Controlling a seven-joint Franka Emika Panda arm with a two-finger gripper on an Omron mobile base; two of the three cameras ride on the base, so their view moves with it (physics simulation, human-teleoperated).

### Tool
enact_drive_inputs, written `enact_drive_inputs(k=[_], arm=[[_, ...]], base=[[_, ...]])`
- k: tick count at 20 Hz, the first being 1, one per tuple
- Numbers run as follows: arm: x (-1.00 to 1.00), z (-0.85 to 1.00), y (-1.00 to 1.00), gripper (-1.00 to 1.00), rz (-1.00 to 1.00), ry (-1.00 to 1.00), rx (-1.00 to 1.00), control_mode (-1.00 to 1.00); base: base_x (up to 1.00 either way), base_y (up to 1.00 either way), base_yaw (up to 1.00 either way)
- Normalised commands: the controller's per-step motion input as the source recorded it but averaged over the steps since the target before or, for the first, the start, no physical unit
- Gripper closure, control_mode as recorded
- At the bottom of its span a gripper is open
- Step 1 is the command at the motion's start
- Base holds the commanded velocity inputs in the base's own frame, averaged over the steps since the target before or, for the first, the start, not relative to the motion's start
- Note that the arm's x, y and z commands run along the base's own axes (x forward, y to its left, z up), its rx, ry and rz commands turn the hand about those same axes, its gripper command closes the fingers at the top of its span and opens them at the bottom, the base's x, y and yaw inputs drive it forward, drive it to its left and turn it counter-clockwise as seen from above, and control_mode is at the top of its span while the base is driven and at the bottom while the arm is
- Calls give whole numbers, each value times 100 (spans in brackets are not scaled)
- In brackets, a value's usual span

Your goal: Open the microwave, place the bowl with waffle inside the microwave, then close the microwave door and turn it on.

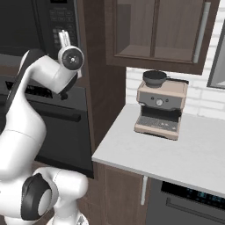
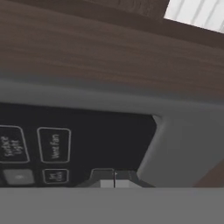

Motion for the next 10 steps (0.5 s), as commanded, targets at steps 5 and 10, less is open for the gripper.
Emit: enact_drive_inputs(k=[5,10], arm=[[44,-17,65,100,-4,1,-17,-100],[74,-14,99,100,-23,14,-47,-100]], base=[[0,0,0],[0,0,0]])
